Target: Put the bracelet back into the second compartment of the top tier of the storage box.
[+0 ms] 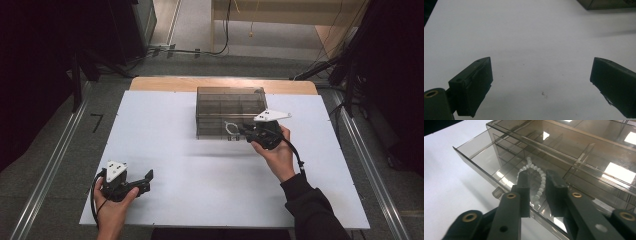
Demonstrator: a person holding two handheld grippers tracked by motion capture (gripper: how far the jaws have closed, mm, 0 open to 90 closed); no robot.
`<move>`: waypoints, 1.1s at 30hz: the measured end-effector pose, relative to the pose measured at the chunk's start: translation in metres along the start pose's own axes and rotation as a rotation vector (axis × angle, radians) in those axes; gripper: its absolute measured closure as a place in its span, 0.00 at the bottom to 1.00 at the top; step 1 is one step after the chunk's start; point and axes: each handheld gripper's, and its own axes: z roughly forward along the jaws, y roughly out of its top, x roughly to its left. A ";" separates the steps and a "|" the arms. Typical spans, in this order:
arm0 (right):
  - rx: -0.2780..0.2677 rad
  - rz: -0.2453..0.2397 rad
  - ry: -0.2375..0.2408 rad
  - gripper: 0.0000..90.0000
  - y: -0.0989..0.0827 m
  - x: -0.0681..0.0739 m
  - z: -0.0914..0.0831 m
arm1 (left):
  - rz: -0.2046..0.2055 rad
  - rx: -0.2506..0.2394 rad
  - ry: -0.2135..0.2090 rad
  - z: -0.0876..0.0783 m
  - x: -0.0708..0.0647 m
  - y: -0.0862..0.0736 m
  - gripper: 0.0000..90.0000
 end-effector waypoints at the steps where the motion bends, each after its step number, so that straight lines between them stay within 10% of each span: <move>1: 0.000 0.002 -0.001 0.75 0.000 0.000 0.000 | 0.001 0.001 0.000 0.000 0.000 0.000 0.05; 33: -0.035 0.039 0.037 0.32 0.001 0.002 -0.005 | 0.003 0.004 -0.003 0.001 0.000 0.000 0.05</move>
